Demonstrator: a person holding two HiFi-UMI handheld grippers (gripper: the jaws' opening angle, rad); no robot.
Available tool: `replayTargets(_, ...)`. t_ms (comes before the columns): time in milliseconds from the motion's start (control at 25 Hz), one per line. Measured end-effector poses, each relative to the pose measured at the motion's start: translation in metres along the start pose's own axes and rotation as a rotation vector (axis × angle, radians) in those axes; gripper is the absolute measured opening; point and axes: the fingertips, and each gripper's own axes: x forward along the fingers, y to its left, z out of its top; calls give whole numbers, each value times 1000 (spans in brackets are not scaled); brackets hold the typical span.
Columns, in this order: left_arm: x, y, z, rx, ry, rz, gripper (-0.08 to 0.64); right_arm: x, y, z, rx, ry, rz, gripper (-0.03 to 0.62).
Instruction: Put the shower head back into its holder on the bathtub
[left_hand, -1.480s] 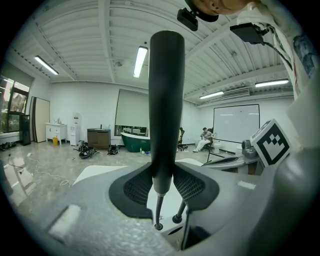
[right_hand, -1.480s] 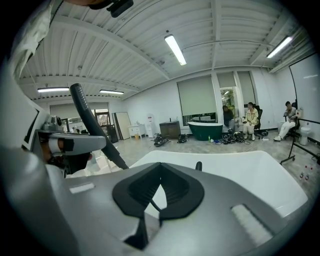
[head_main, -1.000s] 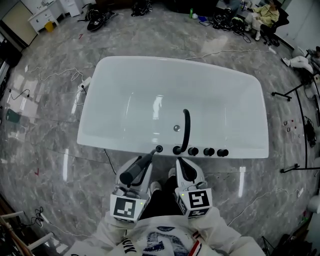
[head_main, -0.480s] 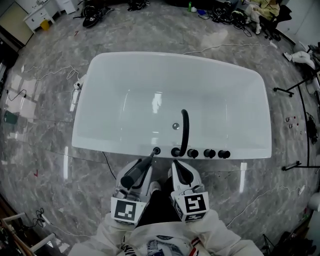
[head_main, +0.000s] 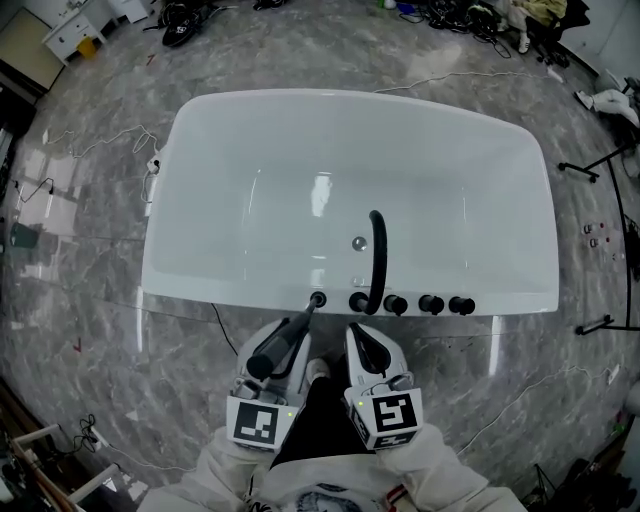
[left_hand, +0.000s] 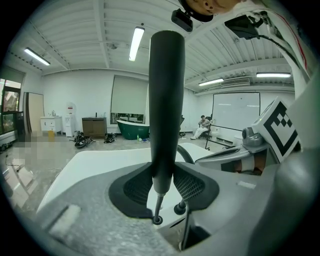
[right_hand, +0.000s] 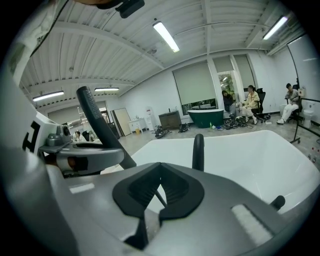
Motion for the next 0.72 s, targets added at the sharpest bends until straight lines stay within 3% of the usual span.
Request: replayTargets(720,48,10,-78,-9,78,16,138,31,-19,-52,23,41,-4,5)
